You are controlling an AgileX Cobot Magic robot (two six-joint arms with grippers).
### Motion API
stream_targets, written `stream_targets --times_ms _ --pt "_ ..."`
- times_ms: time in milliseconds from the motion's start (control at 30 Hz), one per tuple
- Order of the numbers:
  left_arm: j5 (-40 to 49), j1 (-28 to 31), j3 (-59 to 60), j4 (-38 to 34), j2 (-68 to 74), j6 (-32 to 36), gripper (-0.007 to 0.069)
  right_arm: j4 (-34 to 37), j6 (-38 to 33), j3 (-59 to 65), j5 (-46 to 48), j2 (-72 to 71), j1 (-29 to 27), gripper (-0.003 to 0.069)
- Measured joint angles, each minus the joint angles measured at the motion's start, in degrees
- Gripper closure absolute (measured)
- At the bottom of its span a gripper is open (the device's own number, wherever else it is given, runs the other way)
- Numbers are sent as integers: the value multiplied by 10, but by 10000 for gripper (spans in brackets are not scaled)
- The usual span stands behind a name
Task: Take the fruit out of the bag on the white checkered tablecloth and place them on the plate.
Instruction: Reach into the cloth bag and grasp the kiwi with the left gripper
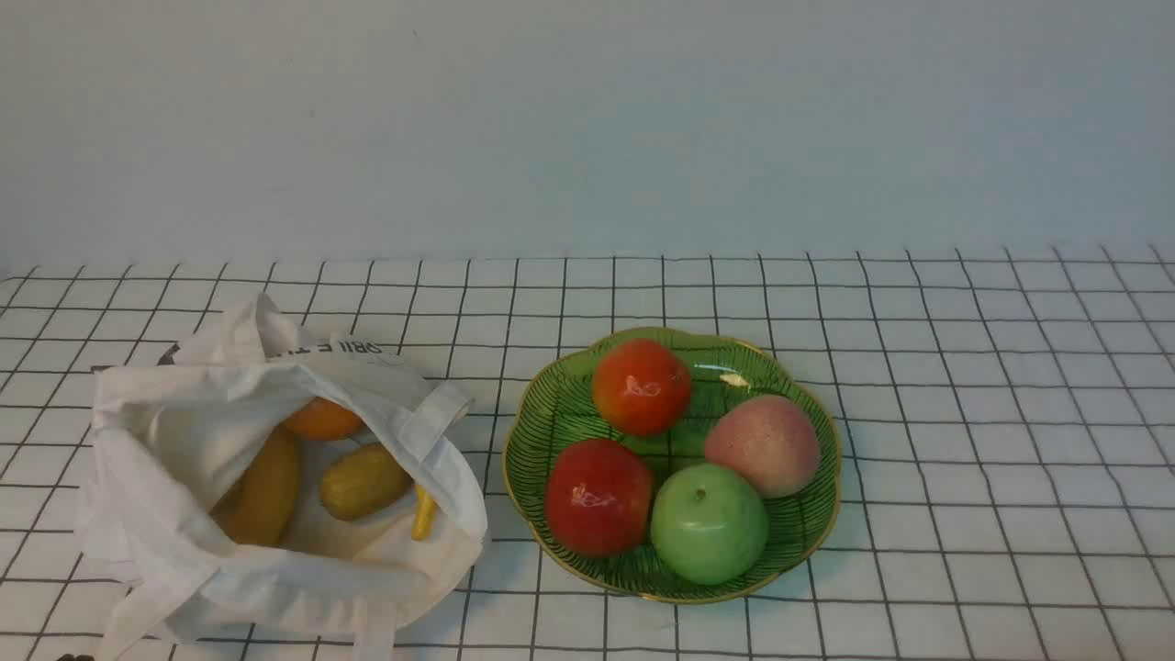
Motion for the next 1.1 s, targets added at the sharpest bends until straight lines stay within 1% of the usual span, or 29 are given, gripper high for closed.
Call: stream_targets --times_ms 333,500,700,767,800,833,967,1000,1067,1100 --pt "0 0 0 1 0 1 632 0 0 0 0 0 0 673" --pt "-4 0 0 33 0 19 632 1 0 0 0 0 0 673" --pt "-24 0 0 31 0 20 632 1 0 0 0 0 0 673" --pt "-35 0 0 11 0 16 632 1 0 0 0 0 0 673" --pt "-43 0 0 -17 0 14 632 1 0 0 0 0 0 673" --pt "-44 0 0 -17 0 13 632 1 0 0 0 0 0 673" --pt "-78 0 0 -134 0 -8 632 1 0 0 0 0 0 673" --pt "-90 0 0 -174 0 -16 632 1 0 0 0 0 0 673" --pt "-102 0 0 -218 0 -21 632 1 0 0 0 0 0 673" --pt "-124 0 0 -258 0 -25 632 1 0 0 0 0 0 673"
